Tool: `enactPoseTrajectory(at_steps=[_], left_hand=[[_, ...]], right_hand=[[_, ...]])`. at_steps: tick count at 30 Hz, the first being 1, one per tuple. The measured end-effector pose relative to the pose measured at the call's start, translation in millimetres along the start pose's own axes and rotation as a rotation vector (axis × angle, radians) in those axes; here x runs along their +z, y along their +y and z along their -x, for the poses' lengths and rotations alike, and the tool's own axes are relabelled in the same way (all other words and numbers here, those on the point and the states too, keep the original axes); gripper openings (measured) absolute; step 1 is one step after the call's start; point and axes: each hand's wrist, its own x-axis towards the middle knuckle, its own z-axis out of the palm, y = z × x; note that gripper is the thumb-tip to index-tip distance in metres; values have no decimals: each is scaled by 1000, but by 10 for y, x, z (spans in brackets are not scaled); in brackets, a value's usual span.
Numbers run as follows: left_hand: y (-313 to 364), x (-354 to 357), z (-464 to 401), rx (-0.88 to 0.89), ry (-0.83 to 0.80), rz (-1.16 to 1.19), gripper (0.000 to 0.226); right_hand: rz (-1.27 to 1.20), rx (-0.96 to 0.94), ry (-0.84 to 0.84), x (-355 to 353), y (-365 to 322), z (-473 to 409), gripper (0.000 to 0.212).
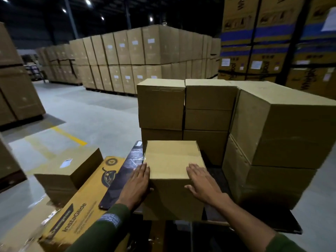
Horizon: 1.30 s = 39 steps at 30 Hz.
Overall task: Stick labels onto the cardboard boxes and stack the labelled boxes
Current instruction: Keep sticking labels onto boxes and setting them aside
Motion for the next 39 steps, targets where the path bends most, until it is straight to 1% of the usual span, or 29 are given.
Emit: enactPoseTrajectory(at_steps=[4, 13, 27, 39], left_hand=[[47, 45, -219, 71, 27, 7, 85], [524, 58, -654, 207, 112, 8, 83], [1044, 22, -1063, 246, 18, -14, 74], [1223, 30, -1254, 263, 26, 8, 74]], right_hand=[[6, 37, 34, 4, 125, -8, 71], [36, 165, 20, -68, 591, 84, 69], [53, 278, -17, -167, 1143, 32, 69], [68, 310, -37, -167, 1396, -13, 73]])
